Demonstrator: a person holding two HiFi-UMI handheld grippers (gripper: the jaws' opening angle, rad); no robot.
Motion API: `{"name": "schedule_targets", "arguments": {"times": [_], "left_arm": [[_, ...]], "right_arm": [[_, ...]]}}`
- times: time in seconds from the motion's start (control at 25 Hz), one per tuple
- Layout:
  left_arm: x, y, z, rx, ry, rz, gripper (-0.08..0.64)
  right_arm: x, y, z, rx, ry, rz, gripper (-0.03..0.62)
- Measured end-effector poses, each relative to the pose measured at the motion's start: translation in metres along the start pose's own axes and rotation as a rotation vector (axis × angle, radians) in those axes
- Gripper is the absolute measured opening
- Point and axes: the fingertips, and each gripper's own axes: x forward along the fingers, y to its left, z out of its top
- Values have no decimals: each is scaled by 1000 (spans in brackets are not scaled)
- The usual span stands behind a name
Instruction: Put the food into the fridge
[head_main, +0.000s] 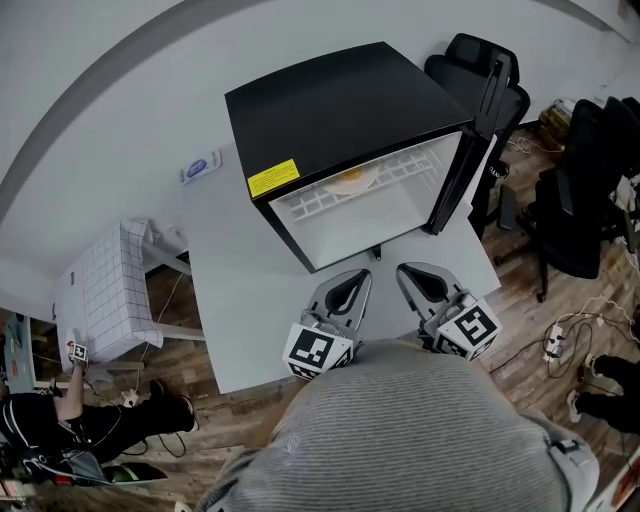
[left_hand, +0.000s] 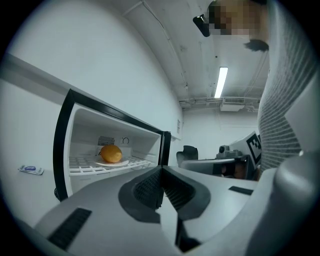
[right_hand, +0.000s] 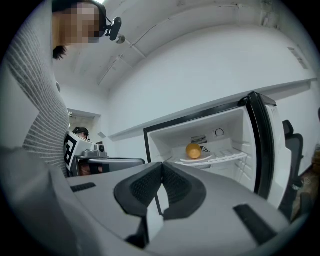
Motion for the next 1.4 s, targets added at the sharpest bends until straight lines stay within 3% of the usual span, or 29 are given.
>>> {"name": "schedule_targets", "arguments": {"times": [0.52,1.4], "left_arm": [[-3,2,-5,-10,13,2,11],[-2,-7,-14,-17,40,-10,11]], "right_arm": [[8,14,-6,-57,24,44,12],[1,9,-9,-31,24,40,12]]}}
